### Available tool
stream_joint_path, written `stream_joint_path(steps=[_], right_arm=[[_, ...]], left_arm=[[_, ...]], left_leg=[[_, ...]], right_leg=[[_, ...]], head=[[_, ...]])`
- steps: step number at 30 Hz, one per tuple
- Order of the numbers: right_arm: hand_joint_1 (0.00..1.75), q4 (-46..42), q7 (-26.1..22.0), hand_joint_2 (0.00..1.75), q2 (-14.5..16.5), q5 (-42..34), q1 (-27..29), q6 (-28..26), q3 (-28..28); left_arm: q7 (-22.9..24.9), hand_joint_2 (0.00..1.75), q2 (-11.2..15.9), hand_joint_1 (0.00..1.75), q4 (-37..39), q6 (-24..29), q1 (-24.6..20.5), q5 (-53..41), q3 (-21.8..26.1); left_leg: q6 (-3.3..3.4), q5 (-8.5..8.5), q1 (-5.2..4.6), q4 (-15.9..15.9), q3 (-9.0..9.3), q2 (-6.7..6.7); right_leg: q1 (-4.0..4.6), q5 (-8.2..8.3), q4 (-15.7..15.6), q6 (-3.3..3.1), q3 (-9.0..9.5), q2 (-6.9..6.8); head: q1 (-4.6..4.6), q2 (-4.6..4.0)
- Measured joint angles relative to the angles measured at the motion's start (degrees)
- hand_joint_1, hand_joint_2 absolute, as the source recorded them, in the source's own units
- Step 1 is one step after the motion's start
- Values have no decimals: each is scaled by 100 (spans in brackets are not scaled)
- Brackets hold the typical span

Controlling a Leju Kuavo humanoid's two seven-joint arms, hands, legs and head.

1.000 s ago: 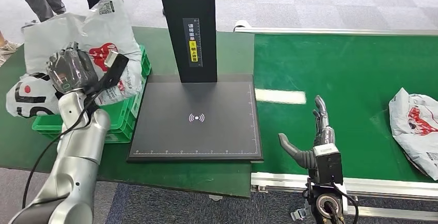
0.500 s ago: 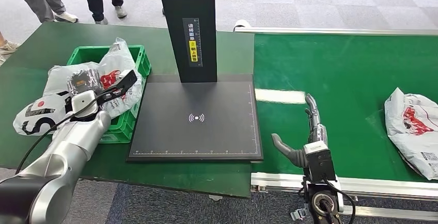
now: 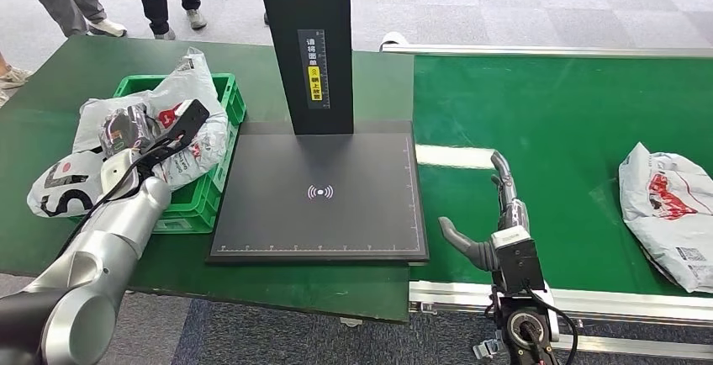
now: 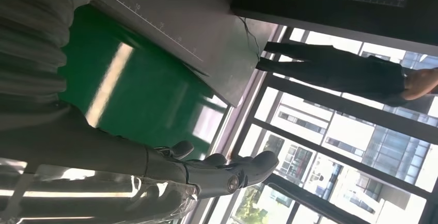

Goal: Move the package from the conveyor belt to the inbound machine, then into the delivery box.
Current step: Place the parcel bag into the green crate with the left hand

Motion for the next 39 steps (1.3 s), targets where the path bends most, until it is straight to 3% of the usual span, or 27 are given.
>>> stream_joint_path(steps=[6,8,9,12,13,20,28,31,33,36,39], right_arm=[[0,2,5,175,15,0,-25,3,0],[0,2,5,175,16,0,-27,4,0],[0,2,5,175,17,0,-29,4,0],[0,12,5,175,21,0,-46,5,2],[0,16,5,175,22,0,-51,5,3],[0,21,7,175,22,-17,-47,-17,25],[0,21,7,175,22,-19,-45,-20,42],[0,21,7,175,21,-21,-45,-21,44],[0,24,7,175,20,-31,-46,-26,45],[0,40,7,175,20,-48,-49,-30,47],[0,63,7,175,20,-52,-50,-30,51]], left_arm=[[50,175,1,175,12,14,-12,-55,0],[268,175,17,175,14,20,-13,-327,-37],[458,175,37,147,18,13,-14,-561,-85],[910,175,126,16,44,-12,-17,-1104,-279],[932,175,150,0,49,38,-14,-1133,-314],[-16,175,182,0,51,1132,52,-442,-212],[-78,175,183,0,51,1202,76,-452,-157],[137,175,183,0,52,1000,72,-790,-197],[513,175,184,0,56,510,63,-1178,-334],[996,175,187,0,60,-117,55,-1417,-677],[1370,175,232,0,60,-228,43,-1420,-1144]], left_leg=[[0,0,1,0,0,0],[0,0,0,0,0,1],[0,0,0,0,-1,1],[0,0,0,0,-1,2],[0,0,0,0,-1,1],[0,0,0,0,-1,1],[0,0,0,0,-1,0],[0,0,0,0,0,0],[0,0,0,0,0,0],[0,0,0,0,0,1],[0,0,0,0,0,1]], right_leg=[[1,0,0,0,0,0],[1,0,0,0,1,0],[0,0,0,0,0,0],[0,0,0,0,-1,1],[0,0,0,0,-1,0],[0,0,0,0,-1,0],[0,0,0,0,-1,-1],[0,0,0,0,-1,-1],[0,0,0,0,-1,-1],[0,0,0,0,-1,0],[0,0,0,0,-1,0]], head=[[0,0],[1,0],[1,0],[1,0],[1,0],[1,0],[1,0],[0,0],[0,0],[1,0],[1,-1]])
